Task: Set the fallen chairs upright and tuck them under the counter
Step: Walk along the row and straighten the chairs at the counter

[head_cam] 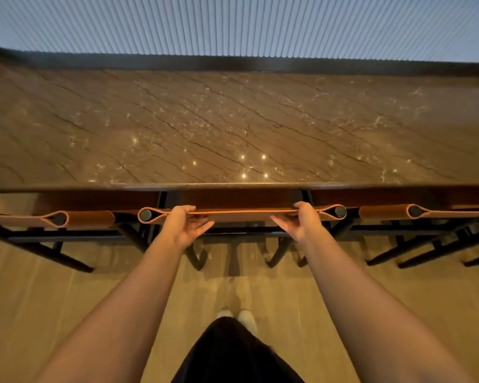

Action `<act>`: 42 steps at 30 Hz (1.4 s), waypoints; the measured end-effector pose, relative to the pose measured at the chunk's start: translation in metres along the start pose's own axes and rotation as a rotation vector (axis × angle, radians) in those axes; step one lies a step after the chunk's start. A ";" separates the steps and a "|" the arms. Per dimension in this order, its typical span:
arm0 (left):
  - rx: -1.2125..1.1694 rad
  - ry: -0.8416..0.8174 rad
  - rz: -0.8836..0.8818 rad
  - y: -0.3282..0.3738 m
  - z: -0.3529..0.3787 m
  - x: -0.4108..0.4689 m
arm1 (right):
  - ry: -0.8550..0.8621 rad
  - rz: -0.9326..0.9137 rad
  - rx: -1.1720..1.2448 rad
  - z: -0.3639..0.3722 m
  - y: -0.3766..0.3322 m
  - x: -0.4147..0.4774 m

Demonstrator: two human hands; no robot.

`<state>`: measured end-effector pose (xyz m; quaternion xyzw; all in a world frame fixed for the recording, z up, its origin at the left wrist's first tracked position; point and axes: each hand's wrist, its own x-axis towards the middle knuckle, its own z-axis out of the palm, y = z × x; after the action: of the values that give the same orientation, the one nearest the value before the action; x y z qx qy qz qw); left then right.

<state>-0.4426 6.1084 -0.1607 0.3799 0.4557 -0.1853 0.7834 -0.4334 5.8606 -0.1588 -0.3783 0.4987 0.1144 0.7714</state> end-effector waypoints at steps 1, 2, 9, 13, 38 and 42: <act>-0.005 -0.001 -0.001 0.000 0.000 0.000 | 0.001 -0.020 0.017 -0.001 0.000 0.003; -0.020 0.002 0.001 0.000 0.001 0.001 | 0.003 -0.036 0.031 -0.002 0.000 0.005; -0.123 0.001 0.027 -0.003 0.001 -0.004 | -0.024 -0.100 0.080 -0.015 0.014 -0.003; -0.119 -0.006 0.034 -0.008 -0.002 -0.010 | 0.000 -0.128 0.100 -0.021 0.021 -0.007; -0.128 -0.113 0.052 -0.009 0.009 0.007 | -0.115 -0.089 0.088 -0.019 -0.014 0.004; -0.063 -0.101 0.045 -0.011 0.010 0.006 | -0.109 -0.084 -0.031 -0.023 -0.012 -0.003</act>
<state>-0.4410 6.0942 -0.1680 0.3554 0.4124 -0.1721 0.8209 -0.4441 5.8364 -0.1552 -0.4039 0.4378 0.1100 0.7957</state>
